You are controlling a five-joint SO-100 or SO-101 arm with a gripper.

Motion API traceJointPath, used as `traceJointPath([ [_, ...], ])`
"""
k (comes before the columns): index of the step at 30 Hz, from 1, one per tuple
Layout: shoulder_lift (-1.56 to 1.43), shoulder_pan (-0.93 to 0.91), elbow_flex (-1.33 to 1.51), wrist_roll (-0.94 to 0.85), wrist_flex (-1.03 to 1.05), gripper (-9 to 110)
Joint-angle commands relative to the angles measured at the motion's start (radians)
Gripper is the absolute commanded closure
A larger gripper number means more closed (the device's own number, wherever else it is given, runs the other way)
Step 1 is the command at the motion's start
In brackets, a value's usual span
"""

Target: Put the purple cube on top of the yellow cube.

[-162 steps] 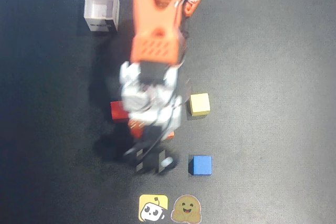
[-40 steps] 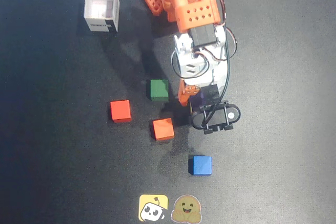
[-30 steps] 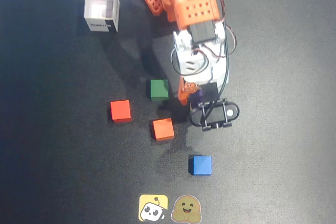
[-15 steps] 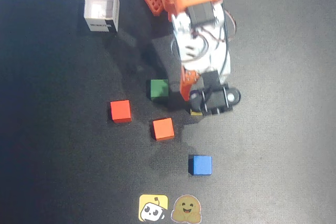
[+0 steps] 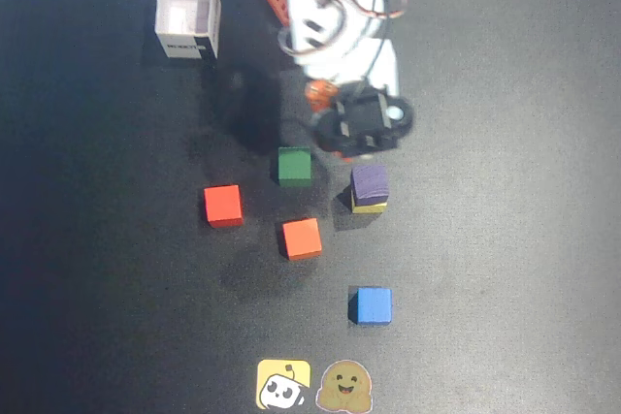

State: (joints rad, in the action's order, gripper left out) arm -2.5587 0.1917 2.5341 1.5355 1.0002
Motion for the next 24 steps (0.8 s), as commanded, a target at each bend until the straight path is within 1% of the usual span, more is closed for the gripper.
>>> traceJointPath([
  [1, -0.060, -0.071, 0.006, -0.057, 0.012, 99],
  [2, -0.089, -0.089, 0.023, -0.069, 0.015, 101],
  [5, -0.218, -0.127, 0.100, -0.084, 0.034, 101],
  [13, -0.532, -0.133, 0.272, -0.071, 0.117, 101],
  [24, -0.534, -0.181, 0.339, -0.080, 0.080, 101],
])
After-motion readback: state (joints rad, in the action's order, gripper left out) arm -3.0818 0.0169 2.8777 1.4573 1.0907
